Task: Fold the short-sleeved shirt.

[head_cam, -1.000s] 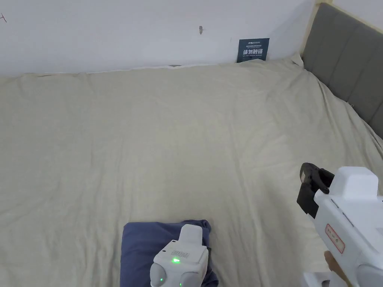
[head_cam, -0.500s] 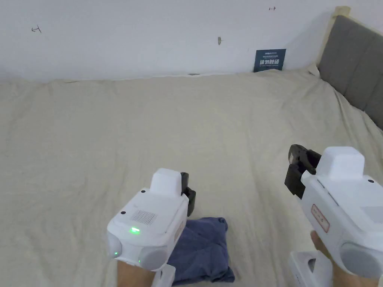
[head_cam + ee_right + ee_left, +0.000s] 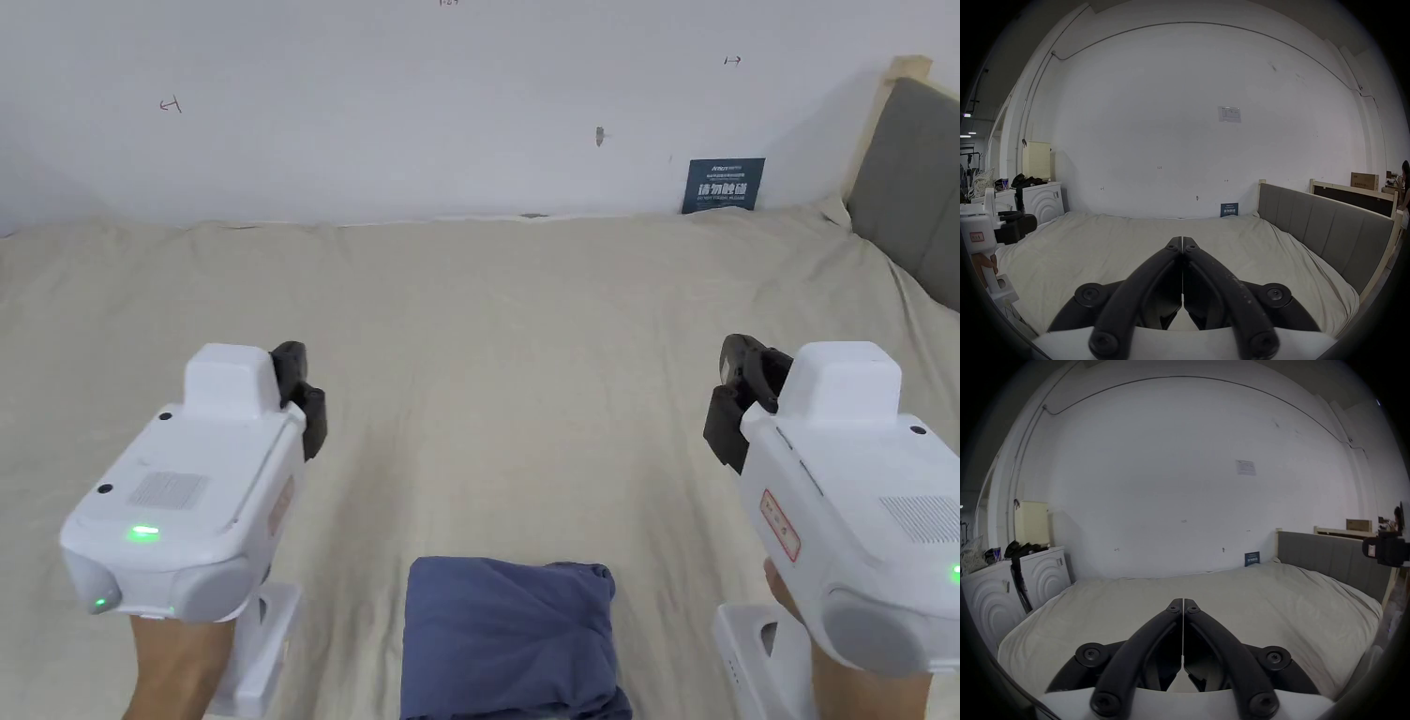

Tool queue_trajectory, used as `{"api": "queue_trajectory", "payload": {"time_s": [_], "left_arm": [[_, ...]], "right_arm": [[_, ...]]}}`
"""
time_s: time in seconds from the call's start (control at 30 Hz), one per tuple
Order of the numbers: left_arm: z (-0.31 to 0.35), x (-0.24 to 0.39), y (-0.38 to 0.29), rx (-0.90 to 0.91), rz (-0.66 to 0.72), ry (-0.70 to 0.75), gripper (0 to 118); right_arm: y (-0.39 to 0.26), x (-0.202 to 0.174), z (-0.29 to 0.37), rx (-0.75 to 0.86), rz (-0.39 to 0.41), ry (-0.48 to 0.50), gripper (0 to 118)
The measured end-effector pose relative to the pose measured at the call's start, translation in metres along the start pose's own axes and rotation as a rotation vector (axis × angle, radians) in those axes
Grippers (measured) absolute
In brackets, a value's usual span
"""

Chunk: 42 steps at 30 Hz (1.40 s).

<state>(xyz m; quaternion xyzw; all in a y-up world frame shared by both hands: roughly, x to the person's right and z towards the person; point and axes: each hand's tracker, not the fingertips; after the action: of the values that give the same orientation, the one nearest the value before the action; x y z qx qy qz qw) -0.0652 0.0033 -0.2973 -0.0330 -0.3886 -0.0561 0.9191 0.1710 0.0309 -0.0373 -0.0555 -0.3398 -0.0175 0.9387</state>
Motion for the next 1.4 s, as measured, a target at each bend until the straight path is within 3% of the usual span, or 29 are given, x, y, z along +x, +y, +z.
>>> {"api": "queue_trajectory", "payload": {"time_s": [0.5, 0.73, 1.2, 1.33, 1.4], "left_arm": [[0.012, -0.029, -0.006, 0.013, 0.023, 0.076, 0], [0.012, -0.024, -0.012, 0.000, 0.026, 0.050, 0], [-0.005, -0.025, -0.038, -0.090, 0.064, -0.020, 0], [-0.012, -0.019, -0.055, -0.151, 0.066, -0.041, 0], [-0.017, -0.018, -0.064, -0.193, 0.082, -0.065, 0]], "right_arm": [[-0.013, -0.004, -0.005, -0.007, 0.029, -0.006, 3], [-0.066, -0.019, -0.029, -0.087, 0.034, 0.012, 3], [-0.222, -0.073, -0.079, -0.514, 0.063, 0.083, 3], [-0.255, -0.079, -0.089, -0.609, 0.074, 0.047, 3], [-0.272, -0.077, -0.092, -0.667, 0.041, 0.025, 3]]}}
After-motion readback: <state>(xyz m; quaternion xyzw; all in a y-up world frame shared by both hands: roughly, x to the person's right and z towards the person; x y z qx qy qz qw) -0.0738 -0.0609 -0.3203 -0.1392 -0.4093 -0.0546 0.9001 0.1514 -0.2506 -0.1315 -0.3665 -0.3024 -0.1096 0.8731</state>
